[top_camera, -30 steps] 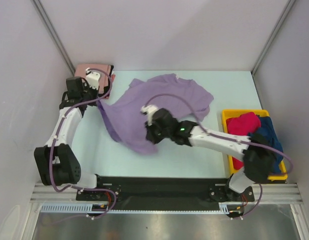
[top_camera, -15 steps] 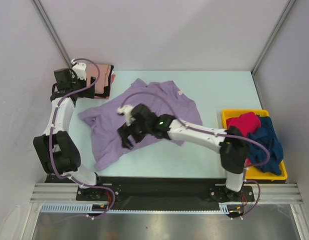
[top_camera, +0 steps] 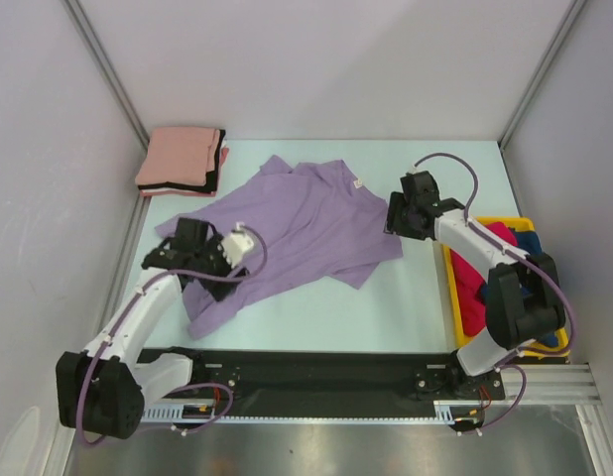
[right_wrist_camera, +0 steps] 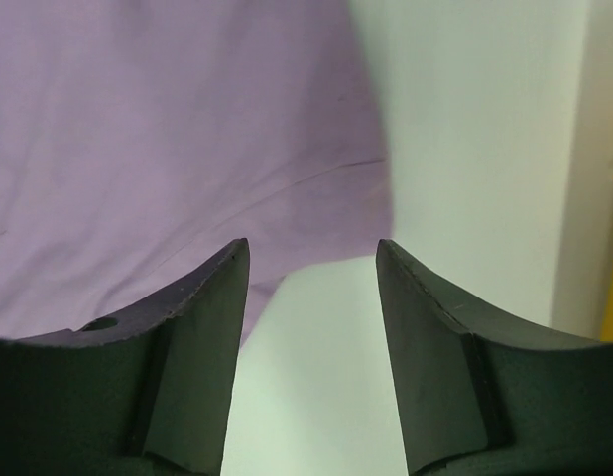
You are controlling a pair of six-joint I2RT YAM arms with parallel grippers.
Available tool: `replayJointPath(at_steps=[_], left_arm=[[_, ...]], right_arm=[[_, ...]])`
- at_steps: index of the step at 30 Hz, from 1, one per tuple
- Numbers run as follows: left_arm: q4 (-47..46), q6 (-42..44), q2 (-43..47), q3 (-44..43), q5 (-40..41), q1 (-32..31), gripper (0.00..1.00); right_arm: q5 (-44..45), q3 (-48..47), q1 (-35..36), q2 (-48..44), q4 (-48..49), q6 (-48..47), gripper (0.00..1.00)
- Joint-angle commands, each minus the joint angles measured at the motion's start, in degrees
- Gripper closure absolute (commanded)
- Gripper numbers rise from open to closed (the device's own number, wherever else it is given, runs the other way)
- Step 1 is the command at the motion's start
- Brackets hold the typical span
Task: Fold and stack the t-shirts
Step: Flatten the tshirt out
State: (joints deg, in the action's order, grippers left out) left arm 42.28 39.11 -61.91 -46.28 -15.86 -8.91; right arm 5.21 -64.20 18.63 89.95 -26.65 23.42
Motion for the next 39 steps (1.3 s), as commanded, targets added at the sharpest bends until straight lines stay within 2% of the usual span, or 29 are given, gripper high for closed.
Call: replayJointPath(at_steps=[1, 8, 10, 13, 14, 15, 16, 17, 18, 19, 20, 21, 24, 27, 32, 33, 37, 38, 39], left_arm=[[6.4, 7.0, 3.7, 7.3, 8.8, -3.9, 0.14], [-2.2, 5.4, 1.0, 16.0, 17.3, -9.3, 0.09], [-1.7, 4.0, -0.7, 16.0, 16.6, -9.6, 0.09], [-2.6, 4.7, -0.6, 18.0, 18.7, -10.2, 0.17], [-3.4, 4.8, -0.5, 18.4, 19.3, -10.2, 0.22], [-3.2, 4.8, -0.2, 18.2, 19.7, -10.2, 0.35], [-2.5, 4.7, 0.4, 17.5, 19.6, -10.2, 0.41], [-0.6, 4.6, 0.7, 16.7, 19.3, -10.2, 0.47], [0.1, 4.1, 1.3, 14.5, 19.1, -10.2, 0.61], [0.8, 4.1, 2.6, 13.3, 19.4, -10.2, 0.69], [1.3, 3.9, 3.3, 11.5, 19.8, -10.2, 0.92], [1.3, 3.7, 4.0, 10.6, 20.3, -10.2, 0.98], [1.8, 3.6, 6.4, 7.3, 22.4, -10.1, 1.0], [2.5, 4.5, 8.1, 1.6, 26.3, -9.7, 1.0], [2.4, 7.2, 10.5, -10.1, 28.4, -3.4, 1.0], [2.2, 7.6, 10.8, -14.0, 28.5, -1.0, 1.0], [3.5, 9.4, 10.2, -25.5, 29.6, 2.0, 1.0], [4.5, 9.7, 9.8, -31.2, 29.5, 2.3, 1.0], [5.3, 9.6, 8.9, -34.0, 29.5, 2.2, 1.0]], right_arm=[[0.8, -1.4, -2.8, 4.5, 0.3, -1.4, 0.41], [-1.4, -3.3, -4.5, 12.2, -0.2, -2.2, 0.42], [-1.7, -3.5, -4.3, 13.2, -0.7, -2.0, 0.44], [-3.7, -2.3, -3.4, 13.2, 0.8, -1.7, 0.53], [-4.0, -2.2, -3.4, 13.5, 1.0, -1.7, 0.65], [-4.0, -2.2, -3.2, 13.8, 0.8, -1.6, 0.72], [-4.0, -2.2, -3.3, 13.8, 0.6, -1.4, 0.78], [-4.7, -2.2, -3.4, 13.7, 0.7, -1.2, 0.89], [-5.2, -2.0, -3.6, 13.0, 0.7, -1.1, 0.94], [-7.0, -1.6, -3.9, 12.5, 0.8, -0.8, 1.0], [-7.1, -1.5, -3.9, 10.9, 0.8, -0.7, 1.0], [-7.0, -1.4, -4.2, 10.0, 0.6, -0.7, 1.0], [-7.1, -1.4, -5.4, 4.5, -1.0, -0.3, 1.0], [-5.3, -5.0, -5.5, -1.4, -7.0, -1.2, 1.0], [0.9, -12.3, -5.8, -17.3, -19.1, -1.7, 1.0], [1.5, -15.8, -6.0, -19.1, -22.7, -1.5, 1.0], [2.3, -29.0, -6.1, -25.3, -30.6, -1.2, 1.0], [2.6, -31.9, -6.1, -26.5, -32.1, -1.3, 1.0], [3.0, -39.0, -6.1, -26.8, -34.8, -1.4, 1.0]])
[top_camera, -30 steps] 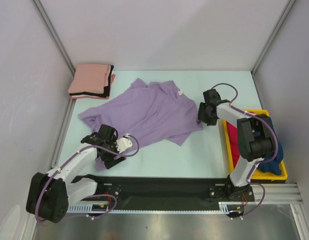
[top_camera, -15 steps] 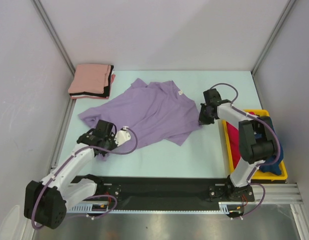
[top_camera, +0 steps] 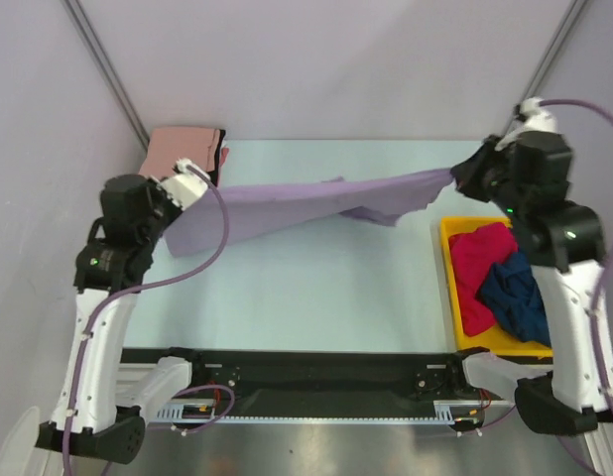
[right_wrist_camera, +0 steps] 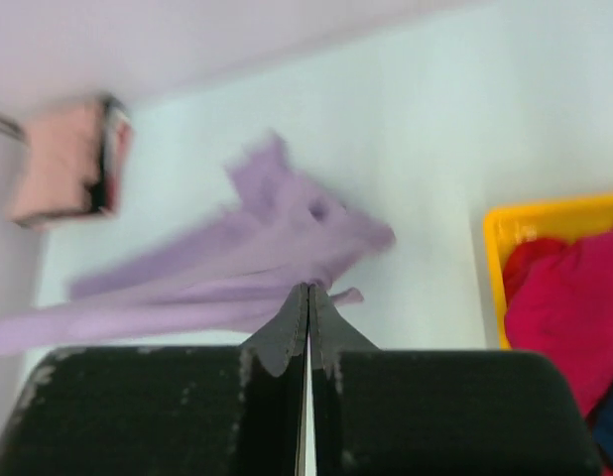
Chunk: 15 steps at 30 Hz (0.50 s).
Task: Fold and stack the t-shirts
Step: Flatten the tshirt out
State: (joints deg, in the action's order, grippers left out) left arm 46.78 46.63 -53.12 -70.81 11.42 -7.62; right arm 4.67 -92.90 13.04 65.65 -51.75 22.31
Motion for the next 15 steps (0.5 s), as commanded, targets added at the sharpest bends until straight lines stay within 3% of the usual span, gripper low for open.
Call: replayJointPath(at_steps=[1, 4, 8, 15], left_arm=[[2.7, 2.1, -0.3, -12.2, 2.1, 0.9, 0.99], [5.9, 1.5, -2.6, -23.0, 1.4, 0.9, 1.0], [8.1, 0.9, -6.9, -34.1, -1.7, 0.9, 0.99], [0.0, 3.3, -15.2, -33.2, -4.9, 0.9, 0.99]], right_arm=[[4.2, -13.4, -0.4, -2.5, -10.8, -0.2, 1.0], [4.8, -24.4, -0.5, -2.6, -13.6, -0.1, 1.0], [4.1, -28.3, -0.5, -1.8, -12.5, -0.5, 1.0], [4.0, -26.5, -0.9, 8.6, 1.0, -6.0, 1.0]])
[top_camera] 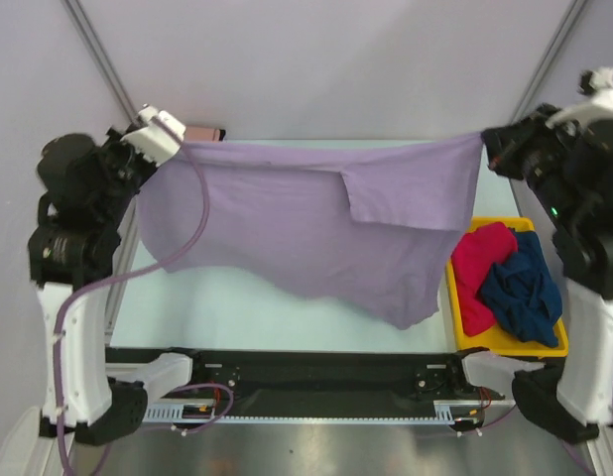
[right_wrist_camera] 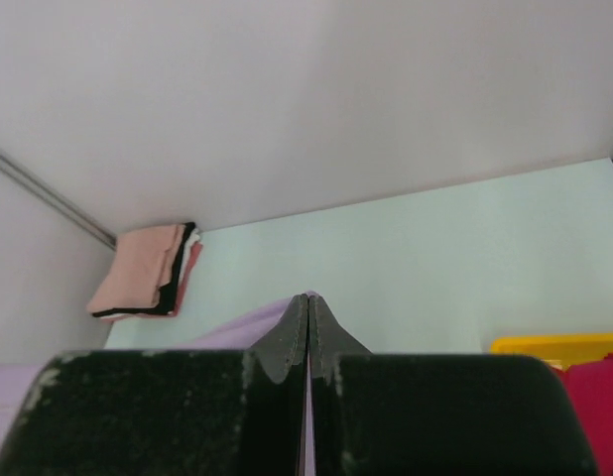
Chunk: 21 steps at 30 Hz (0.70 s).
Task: Fold and stack the t-shirts
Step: Flatten the tshirt out
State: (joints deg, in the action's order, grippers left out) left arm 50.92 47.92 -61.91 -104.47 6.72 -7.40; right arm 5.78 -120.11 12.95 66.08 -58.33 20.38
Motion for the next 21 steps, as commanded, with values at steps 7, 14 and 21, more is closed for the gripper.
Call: replayJointPath(at_steps=[7, 14, 21], left_arm=[[-13.5, 1.1, -19.9, -6.9, 0.5, 1.9, 0.99], [-14.4, -5.2, -37.8, -30.8, 2.7, 5.1, 0.99], [-17.1, -5.1, -38.6, -35.6, -0.2, 4.9, 0.97]], right_arm=[[-3.9, -11.7, -8.1, 27.5, 17.5, -1.7, 1.0], [-5.3, -30.0, -12.1, 39.7, 23.2, 4.8, 1.0], [-2.3, -31.1, -12.4, 36.5, 31.3, 5.0, 1.0]])
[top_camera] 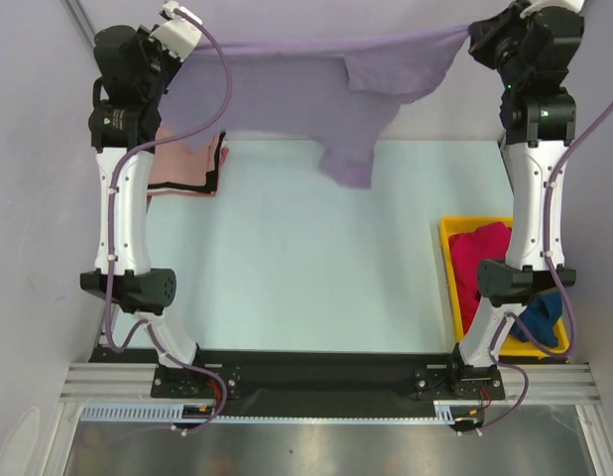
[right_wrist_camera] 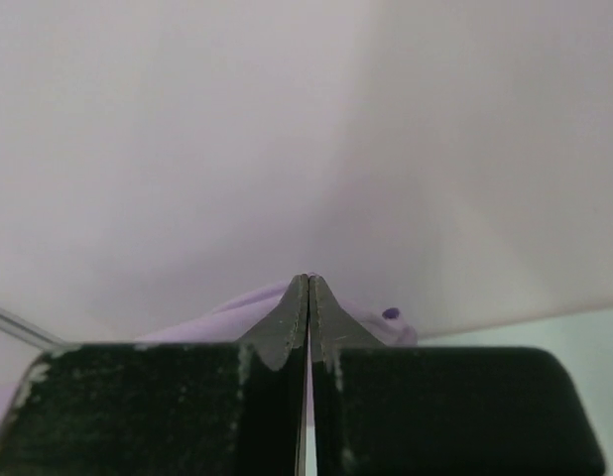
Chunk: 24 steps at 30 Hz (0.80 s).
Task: Fold and stack the t-shirts
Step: Flatten the tshirt out
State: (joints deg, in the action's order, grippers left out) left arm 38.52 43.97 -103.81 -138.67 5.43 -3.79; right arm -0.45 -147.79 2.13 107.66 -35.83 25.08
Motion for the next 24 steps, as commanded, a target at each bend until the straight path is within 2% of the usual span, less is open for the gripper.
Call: replayJointPath(at_steps=[1, 3, 4, 6, 7, 8, 9, 10, 11, 12, 13, 16, 21, 24], left_arm=[[-4.9, -0.4, 4.0, 1.9, -0.6, 1.3, 0.97], [-6.3, 0.3, 6.9, 7.2, -2.5, 1.3, 0.97], [-7.1, 1.3, 9.8, 14.2, -4.4, 1.3, 0.97], [-9.9, 2.2, 13.1, 22.3, -7.3, 1.3, 0.97], [-10.6, 3.0, 16.4, 30.5, -10.0, 1.2, 0.97], [-11.6, 3.7, 18.2, 34.8, -10.9, 0.9, 0.96], [-12.0, 6.2, 19.7, 39.2, -11.5, 0.5, 0.95], [-12.5, 7.5, 22.7, 48.2, -11.6, 0.1, 0.95], [-13.6, 9.0, 24.2, 52.8, -11.4, -0.9, 0.95], [-13.7, 12.1, 25.6, 57.2, -11.4, -1.5, 0.94], [-14.0, 13.2, 28.2, 65.4, -11.4, -2.0, 0.94], [-13.3, 15.2, 31.6, 77.1, -13.9, -3.1, 0.92], [-10.1, 16.2, 31.7, 87.8, -15.0, -3.2, 0.91], [-9.8, 17.0, 30.7, 91.1, -14.3, -3.2, 0.85]], right_arm=[[3.9, -3.2, -3.3, -5.4, 8.5, 0.1, 1.0], [4.1, -0.8, -3.5, -7.0, 6.3, -1.3, 1.0], [4.1, 1.1, -3.5, -7.9, 5.4, -1.6, 1.0], [3.2, 11.3, -3.5, -12.9, 4.1, -2.1, 1.0], [2.7, 15.7, -3.5, -15.3, 4.8, -2.1, 1.0], [2.1, 27.3, -3.5, -17.9, 5.6, -1.9, 1.0], [2.0, 32.9, -3.5, -23.5, 6.5, -1.5, 1.0], [1.9, 39.4, -3.5, -26.3, 8.5, -1.1, 1.0], [1.7, 45.1, -3.5, -29.0, 9.4, -0.7, 1.0], [1.7, 55.7, -3.5, -31.9, 10.0, 0.6, 1.0], [1.4, 60.3, -3.5, -36.3, 10.3, 1.2, 1.0], [0.1, 75.2, -3.4, -43.3, 8.9, 3.4, 1.0], [-1.6, 93.0, -2.3, -49.5, 7.3, 5.8, 1.0], [-1.9, 97.8, 0.0, -50.8, 7.6, 7.4, 1.0]])
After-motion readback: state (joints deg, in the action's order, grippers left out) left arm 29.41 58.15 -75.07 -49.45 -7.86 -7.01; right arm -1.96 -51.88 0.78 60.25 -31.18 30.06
